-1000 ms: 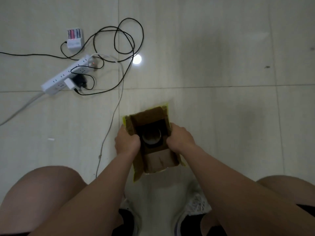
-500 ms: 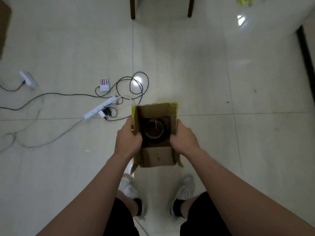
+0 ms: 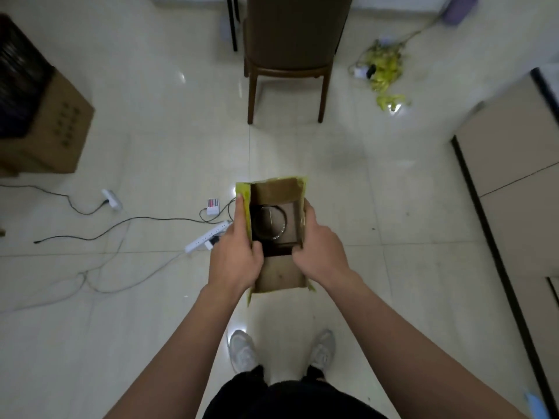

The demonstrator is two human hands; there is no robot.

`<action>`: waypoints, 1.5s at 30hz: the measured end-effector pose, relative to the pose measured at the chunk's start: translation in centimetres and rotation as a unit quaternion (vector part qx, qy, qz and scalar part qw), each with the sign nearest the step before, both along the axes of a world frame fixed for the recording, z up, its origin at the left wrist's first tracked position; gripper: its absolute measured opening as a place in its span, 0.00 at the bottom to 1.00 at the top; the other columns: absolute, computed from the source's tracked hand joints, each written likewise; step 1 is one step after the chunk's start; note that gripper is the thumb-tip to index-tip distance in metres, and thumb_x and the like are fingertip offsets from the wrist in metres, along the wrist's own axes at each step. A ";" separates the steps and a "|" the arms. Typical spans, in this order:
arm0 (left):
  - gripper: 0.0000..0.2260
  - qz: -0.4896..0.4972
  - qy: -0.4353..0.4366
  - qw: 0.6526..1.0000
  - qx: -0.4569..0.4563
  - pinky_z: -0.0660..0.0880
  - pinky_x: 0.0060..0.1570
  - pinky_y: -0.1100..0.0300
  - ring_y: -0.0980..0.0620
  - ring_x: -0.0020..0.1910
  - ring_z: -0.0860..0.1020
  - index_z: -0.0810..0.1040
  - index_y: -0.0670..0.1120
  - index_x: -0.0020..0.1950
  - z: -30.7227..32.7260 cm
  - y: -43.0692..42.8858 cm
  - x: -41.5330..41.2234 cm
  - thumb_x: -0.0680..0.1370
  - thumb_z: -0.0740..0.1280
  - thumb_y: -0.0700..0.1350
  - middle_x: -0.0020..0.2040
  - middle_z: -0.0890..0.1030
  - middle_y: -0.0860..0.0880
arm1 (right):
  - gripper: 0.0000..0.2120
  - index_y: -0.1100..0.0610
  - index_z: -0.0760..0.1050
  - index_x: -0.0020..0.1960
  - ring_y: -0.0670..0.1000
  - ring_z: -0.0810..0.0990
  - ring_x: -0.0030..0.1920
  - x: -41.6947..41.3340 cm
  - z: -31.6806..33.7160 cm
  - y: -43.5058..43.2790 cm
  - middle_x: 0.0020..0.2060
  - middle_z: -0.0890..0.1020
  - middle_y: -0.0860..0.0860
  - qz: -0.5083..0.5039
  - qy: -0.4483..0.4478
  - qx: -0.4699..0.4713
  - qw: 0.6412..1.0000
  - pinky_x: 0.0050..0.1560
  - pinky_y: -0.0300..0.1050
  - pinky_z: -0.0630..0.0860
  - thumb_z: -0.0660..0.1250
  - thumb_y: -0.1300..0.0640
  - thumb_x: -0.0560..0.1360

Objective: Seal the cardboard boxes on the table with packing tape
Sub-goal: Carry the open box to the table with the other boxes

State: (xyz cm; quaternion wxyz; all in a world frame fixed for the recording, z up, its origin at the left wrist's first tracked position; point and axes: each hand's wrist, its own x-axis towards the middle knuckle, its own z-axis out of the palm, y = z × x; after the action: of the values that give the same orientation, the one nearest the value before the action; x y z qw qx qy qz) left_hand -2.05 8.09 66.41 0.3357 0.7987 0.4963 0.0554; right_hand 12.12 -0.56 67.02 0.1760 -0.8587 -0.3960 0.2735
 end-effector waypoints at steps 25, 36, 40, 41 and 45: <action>0.36 0.041 -0.138 0.989 -0.031 0.79 0.60 0.43 0.49 0.60 0.80 0.53 0.71 0.80 5.7 10.7 13.7 0.78 0.69 0.53 0.62 0.78 0.59 | 0.48 0.28 0.42 0.77 0.51 0.80 0.55 15.5 3.8 10.4 0.57 0.80 0.47 -0.014 0.111 0.130 0.985 0.58 0.52 0.79 0.69 0.44 0.69; 0.41 0.061 -0.163 0.984 -0.039 0.79 0.63 0.47 0.61 0.67 0.73 0.48 0.71 0.81 7.4 19.6 21.7 0.79 0.72 0.53 0.69 0.72 0.66 | 0.48 0.27 0.42 0.76 0.53 0.77 0.61 25.9 6.0 21.7 0.63 0.77 0.49 0.065 0.095 0.142 0.983 0.61 0.53 0.77 0.71 0.45 0.70; 0.42 0.066 -0.176 0.981 -0.042 0.79 0.62 0.54 0.80 0.52 0.71 0.47 0.70 0.82 6.6 24.9 23.1 0.79 0.73 0.51 0.70 0.70 0.67 | 0.48 0.26 0.42 0.76 0.51 0.78 0.61 27.5 5.5 27.5 0.64 0.78 0.48 0.089 0.103 0.139 0.981 0.61 0.54 0.78 0.71 0.46 0.71; 0.42 0.072 -0.181 0.980 -0.040 0.80 0.61 0.54 0.78 0.51 0.74 0.48 0.69 0.82 6.3 26.3 23.6 0.79 0.73 0.51 0.70 0.72 0.65 | 0.48 0.26 0.42 0.76 0.51 0.79 0.61 28.0 5.5 29.1 0.64 0.78 0.47 0.092 0.099 0.139 0.981 0.61 0.54 0.79 0.71 0.46 0.71; 0.41 0.091 -0.191 0.977 -0.022 0.81 0.61 0.48 0.58 0.62 0.76 0.49 0.69 0.82 6.1 32.0 25.2 0.78 0.73 0.53 0.70 0.73 0.62 | 0.47 0.25 0.41 0.76 0.49 0.82 0.52 29.4 6.1 35.5 0.61 0.80 0.47 0.098 0.073 0.128 0.984 0.54 0.53 0.82 0.72 0.46 0.72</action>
State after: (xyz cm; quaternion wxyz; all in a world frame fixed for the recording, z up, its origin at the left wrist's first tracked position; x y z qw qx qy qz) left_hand 23.18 40.07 72.49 0.4355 0.7173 0.4947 0.2259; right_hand 41.57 34.90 73.11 0.2849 -0.7638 -0.4963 0.2986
